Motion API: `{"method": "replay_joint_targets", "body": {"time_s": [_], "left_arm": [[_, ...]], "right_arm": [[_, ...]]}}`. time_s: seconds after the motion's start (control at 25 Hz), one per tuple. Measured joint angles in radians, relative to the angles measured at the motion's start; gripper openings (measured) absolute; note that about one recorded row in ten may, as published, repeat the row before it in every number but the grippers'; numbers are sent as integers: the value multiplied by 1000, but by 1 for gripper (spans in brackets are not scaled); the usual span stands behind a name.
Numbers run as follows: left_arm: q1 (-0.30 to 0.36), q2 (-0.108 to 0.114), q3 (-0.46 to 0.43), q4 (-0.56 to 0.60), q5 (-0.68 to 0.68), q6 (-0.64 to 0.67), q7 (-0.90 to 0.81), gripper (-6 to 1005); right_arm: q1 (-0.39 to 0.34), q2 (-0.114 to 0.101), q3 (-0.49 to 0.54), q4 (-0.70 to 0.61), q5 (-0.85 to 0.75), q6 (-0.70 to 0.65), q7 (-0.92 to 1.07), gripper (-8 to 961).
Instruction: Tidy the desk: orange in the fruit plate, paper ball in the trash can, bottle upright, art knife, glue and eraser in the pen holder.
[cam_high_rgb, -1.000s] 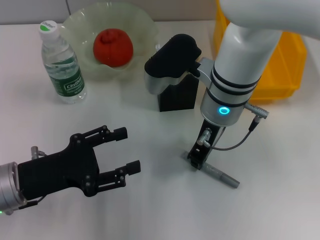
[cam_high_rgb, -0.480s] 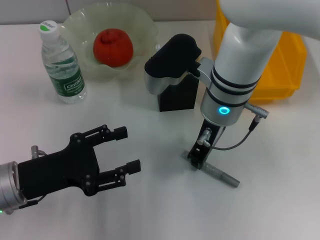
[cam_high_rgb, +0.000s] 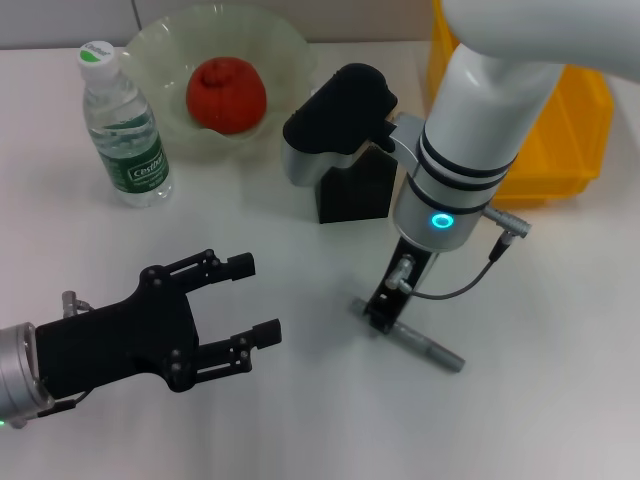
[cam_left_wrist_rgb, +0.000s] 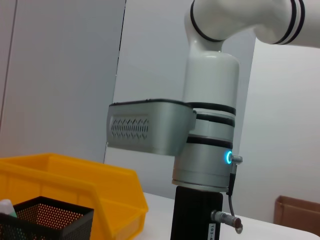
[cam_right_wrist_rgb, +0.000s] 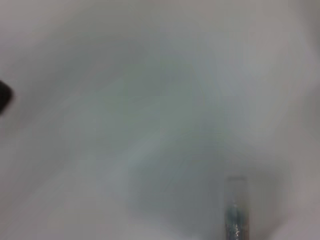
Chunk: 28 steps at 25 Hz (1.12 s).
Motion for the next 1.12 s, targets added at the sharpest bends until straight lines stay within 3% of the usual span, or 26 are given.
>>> {"method": "replay_joint_targets", "body": {"time_s": [0.36, 0.48, 0.52, 0.56, 0.8, 0.88, 0.92, 0.96, 1.04, 1.08, 1.12], "left_arm": [[0, 1, 0, 3, -1, 0, 0, 769], [0, 1, -1, 3, -1, 0, 0, 769], [1, 2, -6, 4, -2, 0, 0, 769], [1, 2, -8, 4, -2, 0, 0, 769], [1, 2, -26, 1, -2, -1, 0, 769], [1, 2, -26, 2, -2, -2, 0, 770], [-2, 1, -26, 3, -2, -8, 0, 770], [-4, 1, -26, 2, -2, -9, 0, 770], [-8, 1, -26, -1, -2, -12, 0, 770], [-9, 0, -26, -1, -2, -13, 0, 770], [-9, 0, -26, -1, -2, -15, 0, 770]], "right_arm": [[-116, -9, 22, -177, -10, -2, -23, 131], [-176, -9, 95, -226, -11, 0, -78, 130], [-235, -9, 159, -277, -11, 0, -122, 129], [-235, -9, 159, -277, -11, 0, -122, 129], [-444, -5, 321, -499, 19, 11, -255, 126], [-499, -3, 362, -545, 72, 26, -303, 125], [-548, -3, 416, -549, 197, 43, -391, 125], [-548, -3, 416, -549, 197, 43, -391, 125], [-615, -7, 487, -514, 425, 59, -570, 125], [-615, -7, 487, -514, 425, 59, -570, 125], [-653, -7, 535, -463, 582, 61, -709, 124]]}}
